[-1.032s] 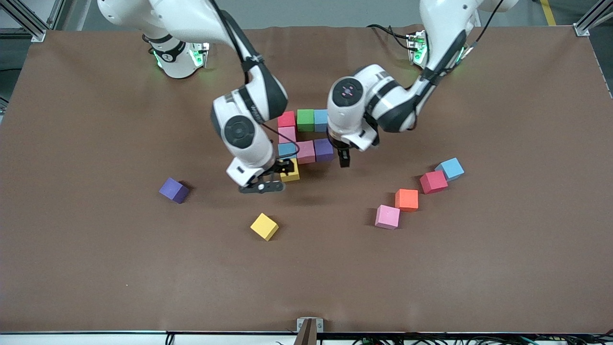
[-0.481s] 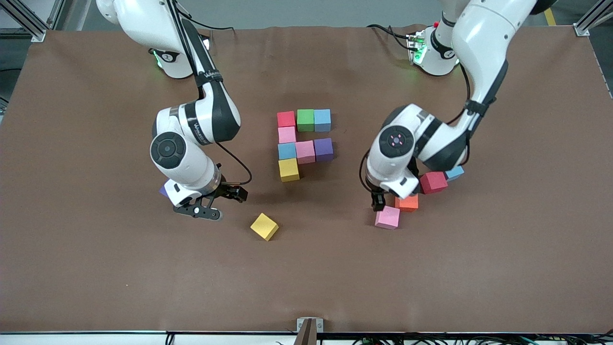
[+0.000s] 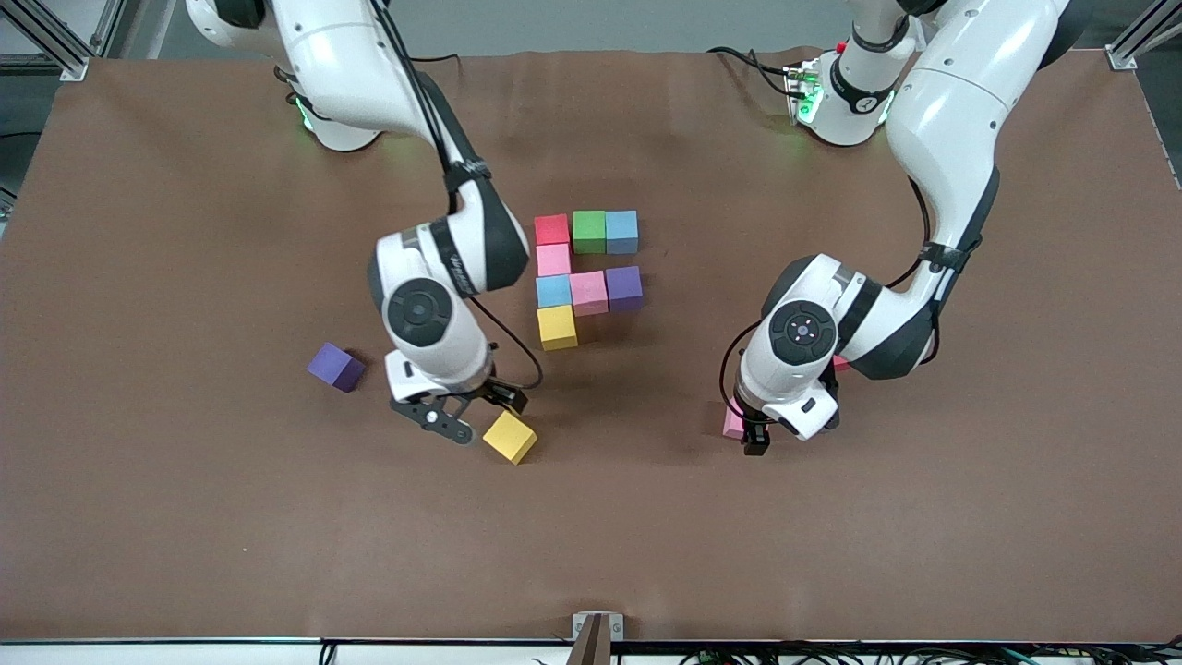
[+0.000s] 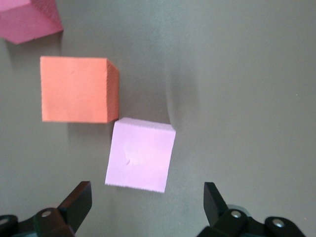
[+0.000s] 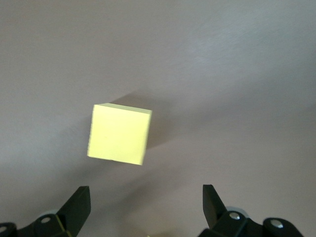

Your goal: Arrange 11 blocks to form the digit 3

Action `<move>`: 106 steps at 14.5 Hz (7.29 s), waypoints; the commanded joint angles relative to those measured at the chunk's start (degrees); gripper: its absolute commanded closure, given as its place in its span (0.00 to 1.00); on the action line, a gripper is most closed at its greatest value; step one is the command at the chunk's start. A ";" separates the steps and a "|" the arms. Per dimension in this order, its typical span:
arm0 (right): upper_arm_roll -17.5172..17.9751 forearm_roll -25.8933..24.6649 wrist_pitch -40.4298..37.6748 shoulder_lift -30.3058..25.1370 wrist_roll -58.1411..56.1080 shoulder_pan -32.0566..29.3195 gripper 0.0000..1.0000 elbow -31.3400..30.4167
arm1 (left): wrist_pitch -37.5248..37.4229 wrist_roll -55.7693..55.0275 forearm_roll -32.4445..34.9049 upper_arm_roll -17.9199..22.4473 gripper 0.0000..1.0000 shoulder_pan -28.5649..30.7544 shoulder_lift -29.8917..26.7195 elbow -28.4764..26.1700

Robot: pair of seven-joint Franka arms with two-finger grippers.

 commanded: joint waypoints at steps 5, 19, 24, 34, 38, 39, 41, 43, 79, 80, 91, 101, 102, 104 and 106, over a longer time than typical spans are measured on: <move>4.15 0.24 -1.17 13.15 7.78 -7.06 0.00 16.72 | 0.18 7.22 0.74 0.01 0.00 1.00 1.27 0.62; 5.82 -0.20 0.33 12.81 -10.87 -7.33 0.98 15.41 | 1.14 14.44 0.66 0.01 0.00 2.50 2.85 -1.85; 5.99 0.32 -0.20 5.79 -33.60 -5.31 0.97 6.90 | 1.49 14.35 -1.62 0.01 0.00 2.41 3.55 -1.85; 5.82 0.41 5.14 -2.21 -33.80 3.74 0.97 -7.86 | 3.78 14.00 -2.68 0.01 0.00 2.76 4.17 -1.76; 5.73 0.41 10.60 -6.09 -33.80 5.77 0.97 -15.26 | 3.78 14.09 -2.16 0.10 0.04 2.76 4.17 -1.85; 5.82 0.41 10.96 -6.27 -33.80 6.03 0.97 -15.62 | 3.78 14.09 -2.07 0.10 0.15 2.85 4.17 -1.93; 5.82 0.41 12.53 -6.27 -33.80 6.82 0.97 -16.15 | 3.78 14.17 -2.07 0.10 0.47 2.85 4.17 -1.94; 5.82 0.50 14.55 -6.09 -33.10 7.17 0.97 -16.85 | 3.78 14.00 -2.33 0.10 0.67 2.67 4.00 -1.67; 5.90 2.35 16.15 -5.13 -29.31 8.58 0.93 -17.12 | -0.70 13.65 -4.00 -0.69 0.71 2.06 2.15 -0.35; 5.90 2.35 16.15 -5.13 -29.31 8.58 0.93 -17.12 | -0.70 13.65 -3.91 -0.69 0.71 2.06 2.15 0.08; 5.90 2.35 16.15 -4.77 -29.31 8.58 0.78 -17.03 | -1.66 13.12 -5.05 -0.69 0.71 2.41 0.48 0.35; 5.82 1.56 16.14 -4.51 -29.23 8.32 0.00 -16.68 | -1.85 12.68 -5.93 -0.69 0.71 2.50 -0.13 0.35; 5.82 1.56 16.23 -4.51 -29.14 8.41 0.00 -16.68 | -1.85 12.68 -6.11 -0.69 0.71 2.50 -0.13 0.35; 5.73 1.56 15.80 -4.60 -29.40 8.32 0.00 -16.50 | -1.85 12.68 -6.11 -0.69 0.71 2.50 -0.13 0.35; 5.55 1.56 15.62 -5.04 -29.40 8.14 0.00 -16.33 | -1.85 12.68 -6.11 -0.69 0.71 2.32 -0.13 0.44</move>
